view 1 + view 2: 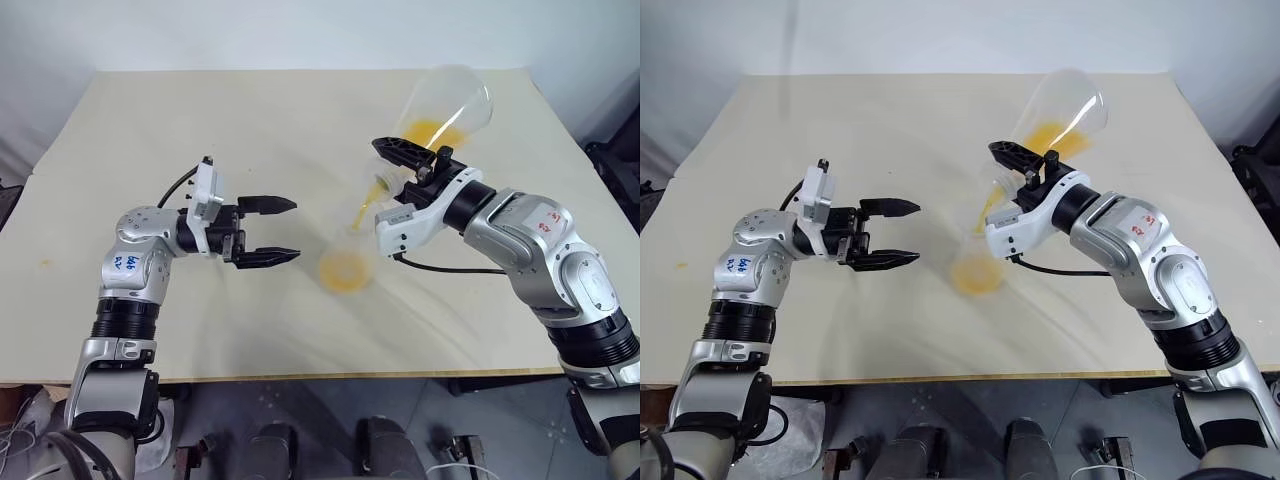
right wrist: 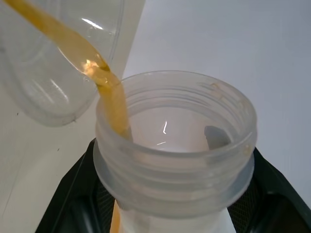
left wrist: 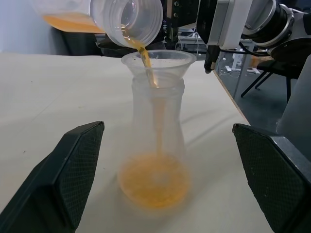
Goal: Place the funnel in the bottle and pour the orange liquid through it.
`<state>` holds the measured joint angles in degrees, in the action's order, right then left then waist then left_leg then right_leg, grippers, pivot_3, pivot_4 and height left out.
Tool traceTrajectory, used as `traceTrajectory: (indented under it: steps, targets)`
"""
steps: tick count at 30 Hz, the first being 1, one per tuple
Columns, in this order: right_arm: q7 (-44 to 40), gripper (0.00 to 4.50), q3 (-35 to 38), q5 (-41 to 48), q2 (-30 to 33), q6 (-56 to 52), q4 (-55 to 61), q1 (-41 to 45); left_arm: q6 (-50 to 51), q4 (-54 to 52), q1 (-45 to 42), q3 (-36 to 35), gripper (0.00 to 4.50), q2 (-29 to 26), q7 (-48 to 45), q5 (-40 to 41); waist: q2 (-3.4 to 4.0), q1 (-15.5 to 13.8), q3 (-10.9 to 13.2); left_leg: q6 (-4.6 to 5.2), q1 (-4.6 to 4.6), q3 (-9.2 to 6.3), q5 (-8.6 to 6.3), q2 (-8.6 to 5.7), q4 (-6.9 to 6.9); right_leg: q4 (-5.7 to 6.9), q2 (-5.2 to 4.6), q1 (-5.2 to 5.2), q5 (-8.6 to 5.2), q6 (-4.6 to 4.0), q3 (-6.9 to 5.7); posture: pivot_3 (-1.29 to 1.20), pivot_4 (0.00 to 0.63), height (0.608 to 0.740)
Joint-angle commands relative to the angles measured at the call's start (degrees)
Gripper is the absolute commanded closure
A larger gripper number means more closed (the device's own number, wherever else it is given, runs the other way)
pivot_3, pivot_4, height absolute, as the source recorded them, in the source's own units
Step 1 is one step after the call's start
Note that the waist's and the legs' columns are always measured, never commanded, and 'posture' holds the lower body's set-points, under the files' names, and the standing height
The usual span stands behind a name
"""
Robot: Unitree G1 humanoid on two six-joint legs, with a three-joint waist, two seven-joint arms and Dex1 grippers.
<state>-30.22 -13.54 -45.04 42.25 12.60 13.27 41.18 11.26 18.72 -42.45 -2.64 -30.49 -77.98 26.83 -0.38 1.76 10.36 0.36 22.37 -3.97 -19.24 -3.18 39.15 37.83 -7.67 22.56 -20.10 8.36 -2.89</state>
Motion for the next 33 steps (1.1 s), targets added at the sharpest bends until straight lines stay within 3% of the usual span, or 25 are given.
traceTrajectory:
  steps: [1,33]
  targets:
    - [1.37,2.04,2.14,-0.26,0.37,0.68,1.57,1.32,-0.78,-1.03,-0.28,-1.53,0.0,-0.66,-0.49,1.16,0.0,0.01,0.0,0.0,0.0,0.0,0.0,0.0,0.0,0.0,0.0,0.0,0.0,0.0,0.0,0.0,0.15,0.74]
    - [1.23,2.04,2.05,-0.84,0.46,1.86,1.15,1.55,-0.28,-0.41,-0.98,-1.63,0.0,-0.3,-0.87,1.0,0.0,0.02,0.0,0.0,0.0,0.0,0.0,0.0,0.0,0.0,0.0,0.0,0.0,0.0,0.0,0.0,0.15,0.74]
